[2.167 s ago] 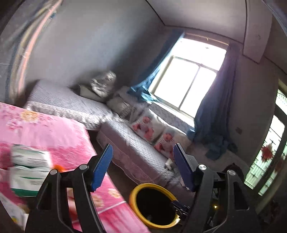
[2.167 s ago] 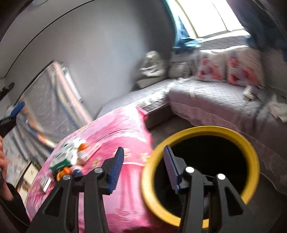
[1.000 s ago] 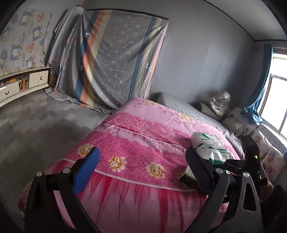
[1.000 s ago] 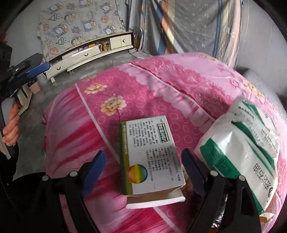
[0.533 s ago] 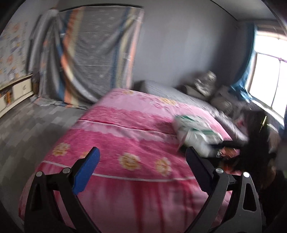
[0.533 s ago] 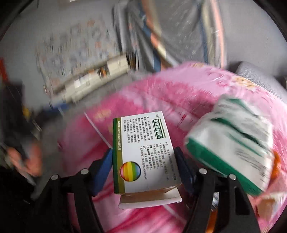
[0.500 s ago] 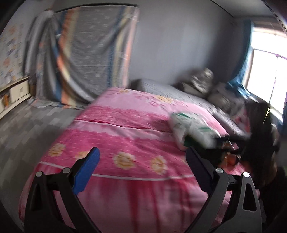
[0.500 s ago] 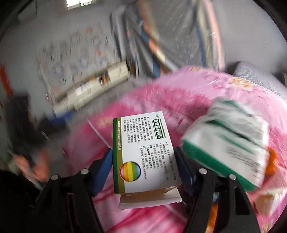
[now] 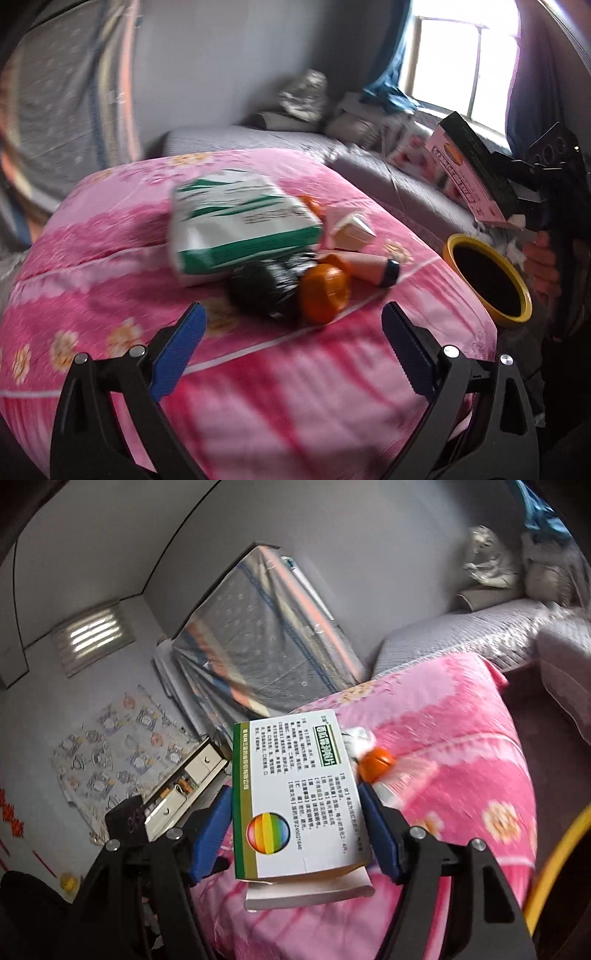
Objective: Collect trash
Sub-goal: 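Grasp the black bag and orange peel with the left tool while the right holds the box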
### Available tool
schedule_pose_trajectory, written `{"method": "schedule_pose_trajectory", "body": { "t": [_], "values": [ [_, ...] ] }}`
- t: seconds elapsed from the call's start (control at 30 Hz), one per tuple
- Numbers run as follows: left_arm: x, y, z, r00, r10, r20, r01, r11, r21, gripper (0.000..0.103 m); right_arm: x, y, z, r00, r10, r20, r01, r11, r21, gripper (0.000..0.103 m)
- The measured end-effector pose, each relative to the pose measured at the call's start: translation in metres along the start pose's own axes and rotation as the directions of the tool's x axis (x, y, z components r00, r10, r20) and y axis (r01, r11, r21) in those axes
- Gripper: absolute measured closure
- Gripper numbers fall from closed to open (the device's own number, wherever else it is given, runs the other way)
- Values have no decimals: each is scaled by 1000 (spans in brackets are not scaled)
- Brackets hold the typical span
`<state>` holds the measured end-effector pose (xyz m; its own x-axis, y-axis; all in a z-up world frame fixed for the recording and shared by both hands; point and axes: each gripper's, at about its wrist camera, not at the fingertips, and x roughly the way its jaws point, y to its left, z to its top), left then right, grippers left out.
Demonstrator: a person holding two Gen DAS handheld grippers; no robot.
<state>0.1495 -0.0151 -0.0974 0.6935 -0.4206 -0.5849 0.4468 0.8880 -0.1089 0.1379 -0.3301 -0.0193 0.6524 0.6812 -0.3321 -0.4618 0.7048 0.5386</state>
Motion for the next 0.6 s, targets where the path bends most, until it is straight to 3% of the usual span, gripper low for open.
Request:
{"method": "schedule_pose_trajectory", "body": {
  "t": [0.33,0.6],
  "values": [
    [54,-26,18,995,34,-94,-27,997,71,28,-32,-24,-27,999,-5,39,3,998,60,38],
    [86,-27,16,983,109,-147,-95,991,97,53,-39,-25,-35,999,-3,44,-1,997,73,38]
  ]
}}
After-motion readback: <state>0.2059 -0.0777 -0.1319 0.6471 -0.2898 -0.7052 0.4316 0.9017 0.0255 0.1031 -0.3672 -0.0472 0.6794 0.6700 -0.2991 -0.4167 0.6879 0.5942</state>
